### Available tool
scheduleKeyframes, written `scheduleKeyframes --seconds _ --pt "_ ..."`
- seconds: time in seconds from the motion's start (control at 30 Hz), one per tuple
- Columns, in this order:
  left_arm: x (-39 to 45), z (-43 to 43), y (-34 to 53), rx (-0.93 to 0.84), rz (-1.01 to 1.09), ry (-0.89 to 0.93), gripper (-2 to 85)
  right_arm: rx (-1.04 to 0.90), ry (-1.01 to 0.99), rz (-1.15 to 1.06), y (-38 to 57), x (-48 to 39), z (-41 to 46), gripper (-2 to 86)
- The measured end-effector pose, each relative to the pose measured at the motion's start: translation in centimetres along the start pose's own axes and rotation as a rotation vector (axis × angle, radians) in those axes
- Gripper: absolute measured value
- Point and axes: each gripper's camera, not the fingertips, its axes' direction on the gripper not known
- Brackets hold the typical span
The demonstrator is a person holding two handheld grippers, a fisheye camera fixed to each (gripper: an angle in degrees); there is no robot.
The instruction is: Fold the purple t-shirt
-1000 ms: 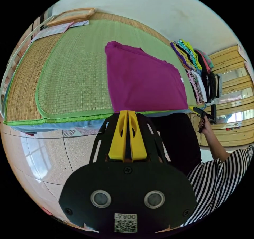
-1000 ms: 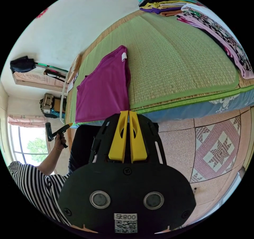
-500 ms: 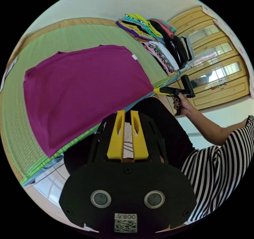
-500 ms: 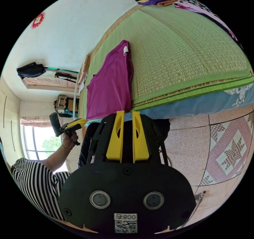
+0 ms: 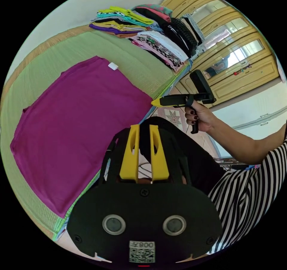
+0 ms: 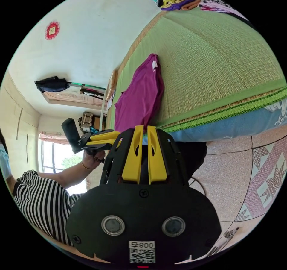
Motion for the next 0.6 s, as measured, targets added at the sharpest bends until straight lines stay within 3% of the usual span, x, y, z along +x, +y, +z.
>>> scheduleKeyframes --seconds 0.23,0.4,0.6 --pt "5.8 3.2 -6.2 -0.048 0.169 -0.189 7.7 0.006 -0.055 -0.053 -1.1 -0.8 -1.2 2.0" --pt "8.6 6.2 -9.2 -0.134 0.233 -0.354 3.5 -0.014 -0.07 -0.062 -2.2 -0.8 -0.9 1.6" --pt "8.6 6.1 -9.9 -0.087 0.15 -0.313 1.7 0.013 -0.019 -0.062 -4.2 -0.2 -2.1 2.1"
